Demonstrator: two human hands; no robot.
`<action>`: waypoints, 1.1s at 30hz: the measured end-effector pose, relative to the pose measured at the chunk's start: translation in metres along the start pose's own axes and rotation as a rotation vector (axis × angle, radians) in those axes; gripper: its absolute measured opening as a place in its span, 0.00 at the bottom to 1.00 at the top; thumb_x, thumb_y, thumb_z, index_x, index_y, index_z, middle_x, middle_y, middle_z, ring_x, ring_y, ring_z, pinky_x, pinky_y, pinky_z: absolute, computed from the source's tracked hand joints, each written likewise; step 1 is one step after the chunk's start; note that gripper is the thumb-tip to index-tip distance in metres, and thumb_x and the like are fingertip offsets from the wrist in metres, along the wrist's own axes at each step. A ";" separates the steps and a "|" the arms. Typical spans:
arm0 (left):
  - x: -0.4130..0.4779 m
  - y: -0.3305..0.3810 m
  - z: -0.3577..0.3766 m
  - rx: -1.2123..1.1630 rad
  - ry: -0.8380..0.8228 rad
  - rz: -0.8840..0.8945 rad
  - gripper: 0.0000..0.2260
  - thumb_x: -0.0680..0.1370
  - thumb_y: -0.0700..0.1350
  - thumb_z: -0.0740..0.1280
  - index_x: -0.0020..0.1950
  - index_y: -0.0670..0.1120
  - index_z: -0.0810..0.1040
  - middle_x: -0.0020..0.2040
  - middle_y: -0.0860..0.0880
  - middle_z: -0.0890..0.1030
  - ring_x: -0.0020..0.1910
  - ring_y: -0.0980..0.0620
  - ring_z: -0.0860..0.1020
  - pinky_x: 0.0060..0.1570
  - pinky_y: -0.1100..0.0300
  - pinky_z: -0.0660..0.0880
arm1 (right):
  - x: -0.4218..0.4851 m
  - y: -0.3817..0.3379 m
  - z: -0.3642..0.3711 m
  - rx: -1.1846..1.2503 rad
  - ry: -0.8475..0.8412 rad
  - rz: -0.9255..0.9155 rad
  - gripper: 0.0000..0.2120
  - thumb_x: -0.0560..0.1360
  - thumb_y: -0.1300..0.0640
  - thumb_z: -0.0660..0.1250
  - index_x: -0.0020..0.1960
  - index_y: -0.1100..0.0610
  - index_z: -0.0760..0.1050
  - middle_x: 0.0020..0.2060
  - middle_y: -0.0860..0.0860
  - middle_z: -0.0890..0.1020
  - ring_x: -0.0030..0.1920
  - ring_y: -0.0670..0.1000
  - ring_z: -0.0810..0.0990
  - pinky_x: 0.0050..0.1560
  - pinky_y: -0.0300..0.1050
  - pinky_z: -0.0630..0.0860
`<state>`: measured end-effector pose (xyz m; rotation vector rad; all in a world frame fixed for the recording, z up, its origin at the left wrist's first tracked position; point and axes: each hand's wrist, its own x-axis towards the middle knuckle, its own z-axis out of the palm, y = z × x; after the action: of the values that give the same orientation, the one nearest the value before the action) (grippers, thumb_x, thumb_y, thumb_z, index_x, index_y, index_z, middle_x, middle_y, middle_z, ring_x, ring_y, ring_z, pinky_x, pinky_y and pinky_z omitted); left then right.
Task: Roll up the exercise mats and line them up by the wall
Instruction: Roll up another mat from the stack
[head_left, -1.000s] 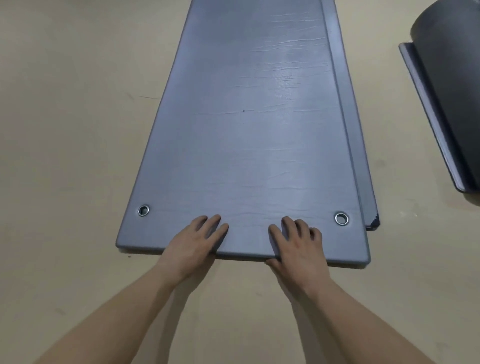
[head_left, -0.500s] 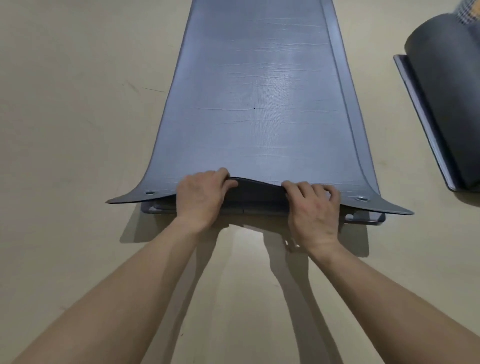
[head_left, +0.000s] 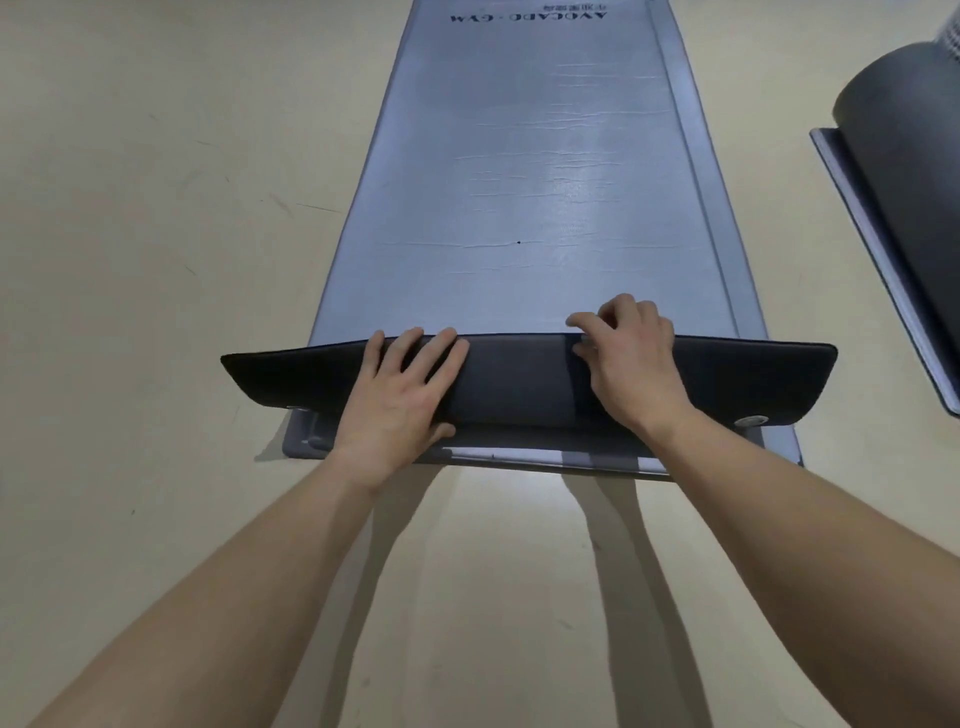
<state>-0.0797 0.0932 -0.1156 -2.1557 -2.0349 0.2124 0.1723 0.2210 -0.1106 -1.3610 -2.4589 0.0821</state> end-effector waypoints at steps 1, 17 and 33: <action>0.004 0.000 0.003 -0.018 -0.042 -0.006 0.44 0.75 0.63 0.72 0.84 0.50 0.53 0.83 0.48 0.58 0.79 0.40 0.58 0.77 0.36 0.51 | -0.003 0.002 0.001 -0.019 0.024 -0.064 0.10 0.79 0.63 0.70 0.60 0.57 0.80 0.51 0.60 0.76 0.51 0.65 0.73 0.55 0.63 0.71; 0.009 -0.026 0.035 0.038 -0.050 0.036 0.44 0.68 0.63 0.75 0.79 0.56 0.61 0.70 0.45 0.71 0.67 0.38 0.69 0.72 0.40 0.63 | -0.030 0.017 0.012 -0.291 -0.550 -0.120 0.44 0.70 0.39 0.73 0.79 0.49 0.57 0.71 0.53 0.70 0.67 0.60 0.72 0.72 0.62 0.63; -0.001 -0.027 -0.024 -0.663 -0.731 -0.156 0.29 0.66 0.67 0.78 0.61 0.53 0.81 0.53 0.55 0.81 0.51 0.53 0.78 0.51 0.57 0.71 | -0.074 0.036 -0.048 0.066 -0.851 0.012 0.26 0.79 0.30 0.60 0.65 0.48 0.74 0.56 0.51 0.82 0.54 0.55 0.80 0.54 0.51 0.75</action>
<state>-0.1007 0.0934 -0.0863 -2.5046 -3.0174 0.3968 0.2524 0.1737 -0.0914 -1.5187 -3.0523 0.9049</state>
